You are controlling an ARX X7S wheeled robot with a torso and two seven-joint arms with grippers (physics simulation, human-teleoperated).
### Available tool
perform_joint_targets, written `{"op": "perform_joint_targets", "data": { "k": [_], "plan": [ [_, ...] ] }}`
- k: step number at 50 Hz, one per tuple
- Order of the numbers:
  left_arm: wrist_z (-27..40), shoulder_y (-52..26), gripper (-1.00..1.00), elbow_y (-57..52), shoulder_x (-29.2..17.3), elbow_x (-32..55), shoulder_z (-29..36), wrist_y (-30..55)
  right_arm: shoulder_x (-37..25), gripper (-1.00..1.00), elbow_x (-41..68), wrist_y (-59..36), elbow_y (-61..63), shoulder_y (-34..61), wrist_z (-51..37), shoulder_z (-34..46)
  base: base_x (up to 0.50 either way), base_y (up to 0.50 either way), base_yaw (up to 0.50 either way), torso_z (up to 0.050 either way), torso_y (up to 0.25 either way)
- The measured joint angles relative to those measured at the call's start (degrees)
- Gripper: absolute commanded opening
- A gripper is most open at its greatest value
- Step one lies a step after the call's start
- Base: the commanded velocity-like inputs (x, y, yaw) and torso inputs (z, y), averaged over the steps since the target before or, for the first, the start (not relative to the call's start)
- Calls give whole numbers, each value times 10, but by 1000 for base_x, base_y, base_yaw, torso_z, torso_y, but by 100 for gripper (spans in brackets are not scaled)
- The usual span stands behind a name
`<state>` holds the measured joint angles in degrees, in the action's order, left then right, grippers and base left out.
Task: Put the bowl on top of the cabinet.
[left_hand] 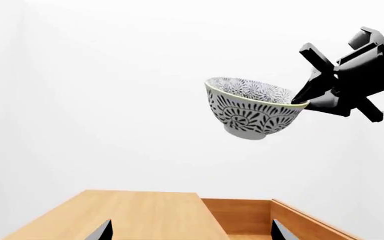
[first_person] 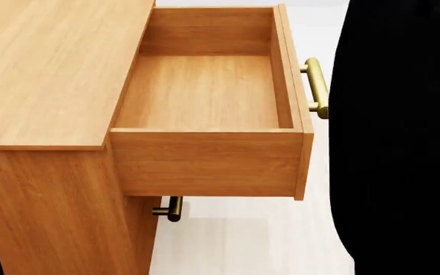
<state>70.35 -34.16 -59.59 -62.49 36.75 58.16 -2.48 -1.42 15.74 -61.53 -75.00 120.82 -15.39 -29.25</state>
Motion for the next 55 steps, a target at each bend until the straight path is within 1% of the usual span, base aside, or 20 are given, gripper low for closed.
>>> {"op": "perform_joint_targets", "data": {
  "k": [5, 11, 16, 25, 28, 31, 36, 41, 47, 55],
  "plan": [
    [4, -10, 100, 0, -1, 1, 12, -3, 6, -100, 137, 13, 0, -14, -16, 110, 0, 0, 0, 0, 0],
    [8, -20, 100, 1, -4, 2, 24, -8, 10, -100, 354, 42, 0, -29, -37, 297, 0, 0, 0, 0, 0],
    [10, -26, 100, 2, -5, 2, 32, -11, 12, -100, 550, 73, 0, -36, -44, 483, 0, 0, 0, 0, 0],
    [13, -35, 100, 3, -4, 2, 44, -13, 14, -100, 933, 134, 3, -29, -25, 873, 0, 0, 0, 0, 1],
    [14, -37, 100, 3, -5, 2, 47, -14, 14, -100, 1030, 149, 11, -26, -16, 974, 0, 0, 0, 0, 0],
    [15, -40, 100, 2, -6, 2, 50, -16, 14, -100, 1105, 159, 19, -24, -7, 1051, 0, 0, 0, 0, 0],
    [18, -45, 100, 1, -9, 2, 56, -18, 14, -100, 1186, 170, 34, -23, 5, 1137, 0, 0, 0, 0, 0],
    [20, -50, 100, 2, -10, 2, 62, -21, 14, -100, 1234, 175, 48, -24, 15, 1188, 0, 0, 0, 0, 0],
    [22, -55, 100, 2, -11, 2, 68, -23, 14, -100, 1266, 177, 64, -27, 25, 1220, 0, 0, 0, 0, 0],
    [24, -61, 100, 3, -13, 3, 76, -27, 14, -100, 1295, 183, 88, -36, 34, 1237, 0, 0, 0, 0, 0]
  ]
}}
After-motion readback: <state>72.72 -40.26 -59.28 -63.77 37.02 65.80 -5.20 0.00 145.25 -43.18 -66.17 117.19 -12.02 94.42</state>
